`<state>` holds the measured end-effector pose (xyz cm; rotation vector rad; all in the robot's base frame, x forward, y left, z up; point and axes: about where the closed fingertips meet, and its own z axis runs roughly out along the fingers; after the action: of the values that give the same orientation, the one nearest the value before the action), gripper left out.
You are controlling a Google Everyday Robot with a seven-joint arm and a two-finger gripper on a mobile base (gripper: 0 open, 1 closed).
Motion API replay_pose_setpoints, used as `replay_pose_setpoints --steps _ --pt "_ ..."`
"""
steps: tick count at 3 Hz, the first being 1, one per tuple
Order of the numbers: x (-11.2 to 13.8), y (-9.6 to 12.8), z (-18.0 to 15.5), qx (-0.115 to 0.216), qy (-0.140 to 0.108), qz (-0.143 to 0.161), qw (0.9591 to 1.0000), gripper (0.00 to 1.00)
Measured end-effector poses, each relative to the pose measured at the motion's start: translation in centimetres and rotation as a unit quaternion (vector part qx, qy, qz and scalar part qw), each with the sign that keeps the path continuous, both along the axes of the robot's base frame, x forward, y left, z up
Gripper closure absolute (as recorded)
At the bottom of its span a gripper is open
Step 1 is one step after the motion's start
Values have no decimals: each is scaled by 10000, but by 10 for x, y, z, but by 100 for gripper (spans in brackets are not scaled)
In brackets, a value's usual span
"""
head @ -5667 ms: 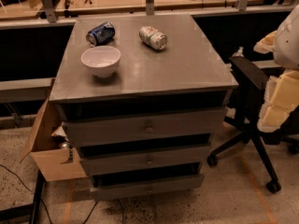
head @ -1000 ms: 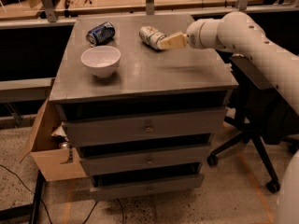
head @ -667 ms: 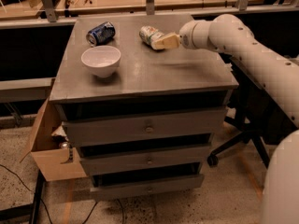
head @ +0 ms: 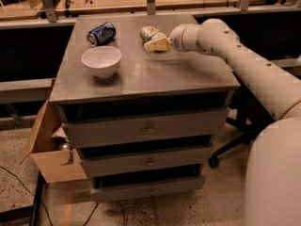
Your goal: Pick 7up can
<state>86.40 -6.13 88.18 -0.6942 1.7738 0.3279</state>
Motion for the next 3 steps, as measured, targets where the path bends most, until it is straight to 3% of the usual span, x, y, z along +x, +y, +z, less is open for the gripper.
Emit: replay_pose_setpoints --steps 2,3 --pt "12 28 -12 139 76 177 9997 60" --pt "13 29 -3 155 -33 151 9998 91"
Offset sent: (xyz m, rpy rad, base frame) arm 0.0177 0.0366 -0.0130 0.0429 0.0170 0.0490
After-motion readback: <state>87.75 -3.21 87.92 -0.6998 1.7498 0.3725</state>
